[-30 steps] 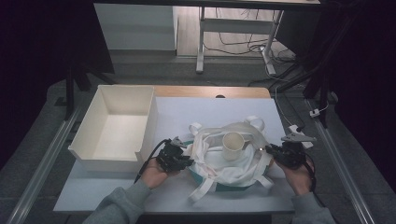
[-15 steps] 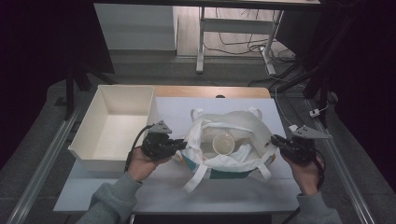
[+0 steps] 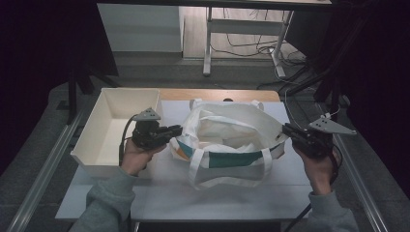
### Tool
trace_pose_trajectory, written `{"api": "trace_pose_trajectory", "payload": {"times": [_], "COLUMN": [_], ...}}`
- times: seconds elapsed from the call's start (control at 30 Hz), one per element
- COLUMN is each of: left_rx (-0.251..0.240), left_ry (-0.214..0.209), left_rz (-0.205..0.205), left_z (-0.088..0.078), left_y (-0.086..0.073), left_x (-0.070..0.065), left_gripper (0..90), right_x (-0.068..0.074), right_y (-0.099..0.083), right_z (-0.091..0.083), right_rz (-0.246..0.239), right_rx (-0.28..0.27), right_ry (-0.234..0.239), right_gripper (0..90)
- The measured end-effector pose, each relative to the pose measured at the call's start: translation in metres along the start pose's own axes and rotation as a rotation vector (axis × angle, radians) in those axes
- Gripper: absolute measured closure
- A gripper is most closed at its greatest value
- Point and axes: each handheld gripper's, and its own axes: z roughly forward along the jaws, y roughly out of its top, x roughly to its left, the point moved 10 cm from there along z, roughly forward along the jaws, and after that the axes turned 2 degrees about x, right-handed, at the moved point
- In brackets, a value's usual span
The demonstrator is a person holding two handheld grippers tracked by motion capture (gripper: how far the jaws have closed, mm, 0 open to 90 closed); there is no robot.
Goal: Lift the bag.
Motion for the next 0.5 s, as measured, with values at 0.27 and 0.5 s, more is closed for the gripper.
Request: {"api": "trace_pose_trajectory", "payload": {"times": [0.27, 0.5], "left_rx": [-0.099, -0.009], "left_ry": [0.035, 0.084], "left_rz": [0.013, -0.001], "left_z": [-0.033, -0.006], "left_y": [0.034, 0.039], "left_x": [0.011, 0.035], "left_gripper": [84.6, 86.7], "right_x": [0.005, -0.003], "right_y": [0.047, 0.062], "right_z": [-0.030, -0.008], "right_rz": [-0.024, -0.033], "right_rx": [-0.129, -0.097], "right_ry": [-0.007, -0.044], "right_gripper": [83.2, 85.8]}}
